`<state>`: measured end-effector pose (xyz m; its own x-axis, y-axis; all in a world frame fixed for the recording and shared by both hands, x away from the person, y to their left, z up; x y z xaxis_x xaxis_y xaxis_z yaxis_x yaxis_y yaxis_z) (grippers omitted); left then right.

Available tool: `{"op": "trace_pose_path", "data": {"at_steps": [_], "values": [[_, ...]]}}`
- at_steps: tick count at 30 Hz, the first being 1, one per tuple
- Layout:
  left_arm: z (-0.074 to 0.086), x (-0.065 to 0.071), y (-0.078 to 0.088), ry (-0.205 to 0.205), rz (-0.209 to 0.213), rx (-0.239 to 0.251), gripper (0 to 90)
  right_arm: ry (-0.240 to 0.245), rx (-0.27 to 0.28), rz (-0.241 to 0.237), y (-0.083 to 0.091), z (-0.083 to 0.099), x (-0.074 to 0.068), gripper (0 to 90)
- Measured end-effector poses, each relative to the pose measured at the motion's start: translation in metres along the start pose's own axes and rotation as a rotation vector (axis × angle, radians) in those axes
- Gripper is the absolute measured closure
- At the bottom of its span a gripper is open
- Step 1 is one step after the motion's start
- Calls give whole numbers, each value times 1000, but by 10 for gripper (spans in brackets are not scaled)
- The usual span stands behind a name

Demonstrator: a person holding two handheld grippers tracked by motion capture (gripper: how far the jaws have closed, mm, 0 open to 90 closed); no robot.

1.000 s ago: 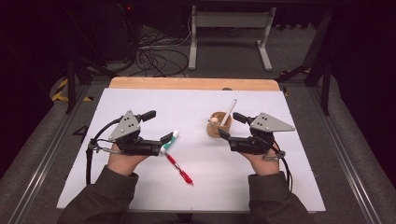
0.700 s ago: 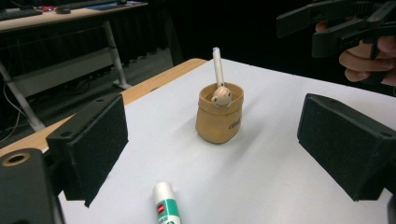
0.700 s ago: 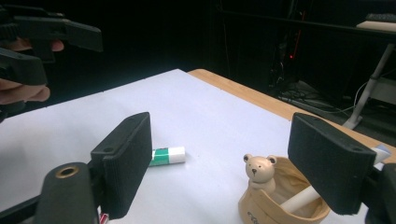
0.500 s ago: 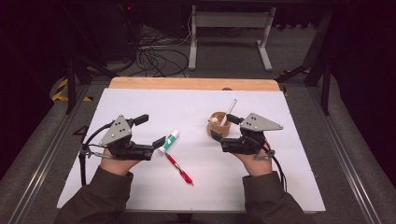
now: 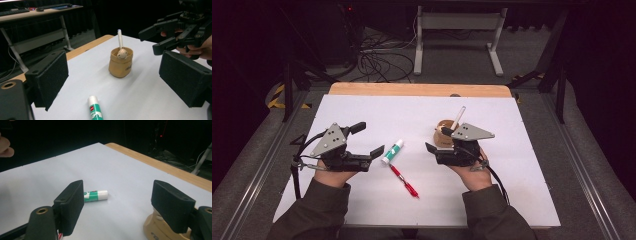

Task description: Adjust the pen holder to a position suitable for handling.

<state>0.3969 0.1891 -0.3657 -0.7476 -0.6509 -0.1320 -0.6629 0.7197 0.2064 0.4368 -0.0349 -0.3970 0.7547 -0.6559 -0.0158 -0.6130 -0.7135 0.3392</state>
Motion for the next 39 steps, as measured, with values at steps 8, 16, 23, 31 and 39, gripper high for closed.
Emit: {"op": "trace_pose_path", "data": {"at_steps": [8, 16, 23, 31, 39], "values": [[-1, 0, 2, 1, 4, -1, 97, 11, -33, -15, -15, 6, -11, 333], [-1, -2, 4, 9, 1, -1, 99, -1, -59, -32, -26, 12, -19, 410], [-1, -3, 5, 10, -1, 0, 101, -20, -92, -44, -37, 17, -27, 457], [-1, -3, 5, 10, -1, -2, 102, -33, -146, -54, -51, 26, -36, 491], [-1, -4, 6, 15, -3, -3, 103, -18, -198, -74, -64, 34, -47, 499]]}}
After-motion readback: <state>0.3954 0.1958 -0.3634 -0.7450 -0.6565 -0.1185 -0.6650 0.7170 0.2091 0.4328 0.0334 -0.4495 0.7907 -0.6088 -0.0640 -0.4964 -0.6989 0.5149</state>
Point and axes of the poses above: each handheld gripper's, and its own axes: y roughly backward along the jaws, z roughly out of its underside, x roughly to its right, the point moved 8 cm from there along -y, roughly forward along the jaws, and after that the axes turned 3 degrees about -y, right-handed, at the moved point
